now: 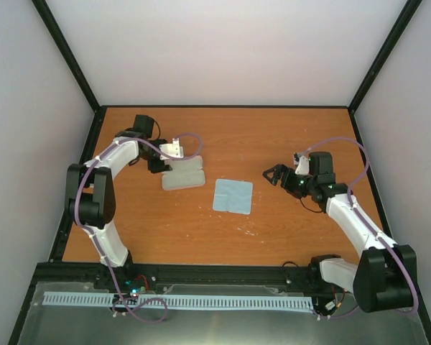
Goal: Organize the sunglasses
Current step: Place the sunglasses case at the center of the board, then fold the glasses cleaning cloth at the center of the board.
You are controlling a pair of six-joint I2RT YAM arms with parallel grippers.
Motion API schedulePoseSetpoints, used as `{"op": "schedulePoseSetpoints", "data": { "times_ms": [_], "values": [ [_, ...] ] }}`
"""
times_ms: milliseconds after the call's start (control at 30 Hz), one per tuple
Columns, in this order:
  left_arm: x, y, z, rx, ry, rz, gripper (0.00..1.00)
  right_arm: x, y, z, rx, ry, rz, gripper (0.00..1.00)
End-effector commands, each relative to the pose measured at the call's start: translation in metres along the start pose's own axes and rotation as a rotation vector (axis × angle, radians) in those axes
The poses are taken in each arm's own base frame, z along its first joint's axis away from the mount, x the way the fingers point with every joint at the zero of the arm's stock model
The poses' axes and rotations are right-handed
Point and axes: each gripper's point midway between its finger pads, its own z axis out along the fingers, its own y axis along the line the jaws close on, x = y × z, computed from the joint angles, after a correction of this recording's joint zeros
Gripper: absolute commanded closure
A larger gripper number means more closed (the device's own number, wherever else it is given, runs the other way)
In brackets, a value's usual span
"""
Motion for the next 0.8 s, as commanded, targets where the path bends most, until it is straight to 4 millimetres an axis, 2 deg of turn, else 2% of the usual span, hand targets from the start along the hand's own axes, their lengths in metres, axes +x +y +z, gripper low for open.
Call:
{"op": "schedulePoseSetpoints", "data": {
  "times_ms": [0, 100, 133, 200, 233, 267, 300, 367, 400, 500, 600, 767],
  "values": [
    [-0.03, 0.035, -0.036, -0.117, -0.094, -0.006, 0.3, -0.014, -0.003, -0.002, 0.07, -0.007, -0.026, 0.0],
    [-0.069, 0.065, -0.069, -0.173, -0.208, -0.054, 0.31, -0.019, -0.011, 0.0, 0.161, 0.037, -0.052, 0.0],
    [-0.084, 0.071, -0.079, -0.174, -0.247, -0.066, 0.33, -0.019, -0.014, 0.003, 0.193, 0.058, -0.07, 0.07],
    [-0.116, 0.072, -0.091, -0.138, -0.319, -0.08, 0.42, -0.02, -0.014, 0.008, 0.227, 0.106, -0.103, 0.48],
    [-0.133, 0.065, -0.093, -0.101, -0.347, -0.076, 0.48, -0.018, -0.016, 0.013, 0.251, 0.136, -0.113, 0.73],
    [-0.146, 0.056, -0.09, -0.058, -0.365, -0.073, 0.53, -0.017, -0.016, 0.018, 0.268, 0.166, -0.126, 0.89],
    [-0.159, 0.046, -0.085, -0.015, -0.376, -0.068, 0.58, -0.011, -0.014, 0.025, 0.281, 0.205, -0.15, 0.86],
    [-0.176, 0.021, -0.071, 0.077, -0.384, -0.065, 0.64, -0.001, -0.009, 0.04, 0.309, 0.276, -0.201, 0.66],
    [-0.184, 0.007, -0.064, 0.124, -0.389, -0.062, 0.66, 0.005, -0.008, 0.047, 0.324, 0.312, -0.227, 0.62],
    [-0.199, -0.025, -0.046, 0.217, -0.387, -0.049, 0.67, 0.014, -0.006, 0.063, 0.343, 0.36, -0.248, 0.6],
    [-0.195, -0.044, -0.025, 0.262, -0.345, -0.046, 0.68, 0.018, -0.006, 0.074, 0.328, 0.378, -0.24, 0.6],
    [-0.173, -0.068, 0.011, 0.317, -0.238, -0.035, 0.67, 0.019, -0.012, 0.085, 0.354, 0.408, -0.252, 0.61]
  ]
}}
